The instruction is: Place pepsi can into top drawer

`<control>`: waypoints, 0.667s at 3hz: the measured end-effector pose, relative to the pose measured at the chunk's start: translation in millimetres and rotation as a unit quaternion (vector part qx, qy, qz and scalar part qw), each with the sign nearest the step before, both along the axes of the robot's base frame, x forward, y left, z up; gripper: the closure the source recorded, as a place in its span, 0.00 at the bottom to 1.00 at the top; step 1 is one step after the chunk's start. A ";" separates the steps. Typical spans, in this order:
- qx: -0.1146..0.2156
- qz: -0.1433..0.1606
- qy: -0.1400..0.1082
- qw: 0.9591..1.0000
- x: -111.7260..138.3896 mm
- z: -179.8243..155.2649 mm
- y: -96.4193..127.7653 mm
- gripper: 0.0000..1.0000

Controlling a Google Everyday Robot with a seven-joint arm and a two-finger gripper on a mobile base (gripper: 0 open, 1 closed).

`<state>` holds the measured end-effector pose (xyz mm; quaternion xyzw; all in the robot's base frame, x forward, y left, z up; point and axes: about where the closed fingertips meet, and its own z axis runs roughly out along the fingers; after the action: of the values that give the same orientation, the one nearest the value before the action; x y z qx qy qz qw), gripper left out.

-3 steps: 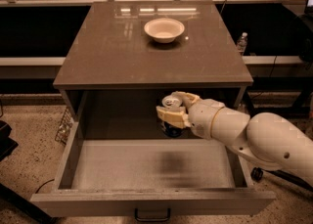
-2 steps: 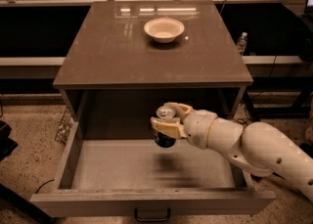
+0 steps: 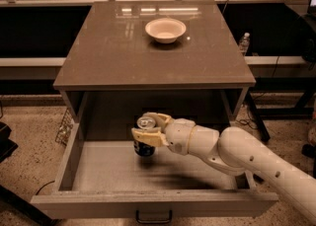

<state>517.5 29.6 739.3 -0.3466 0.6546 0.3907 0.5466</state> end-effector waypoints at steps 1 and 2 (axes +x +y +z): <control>0.018 0.023 -0.004 1.000 0.9 -11.9 22.2 1.00; 0.018 0.033 -0.022 0.999 0.0 -18.7 35.3 1.00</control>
Offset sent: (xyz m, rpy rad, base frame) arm 0.0001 0.0470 -0.0276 0.0362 -0.0851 0.0849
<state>517.6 64.9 720.6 -0.3666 0.6233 0.4131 0.5536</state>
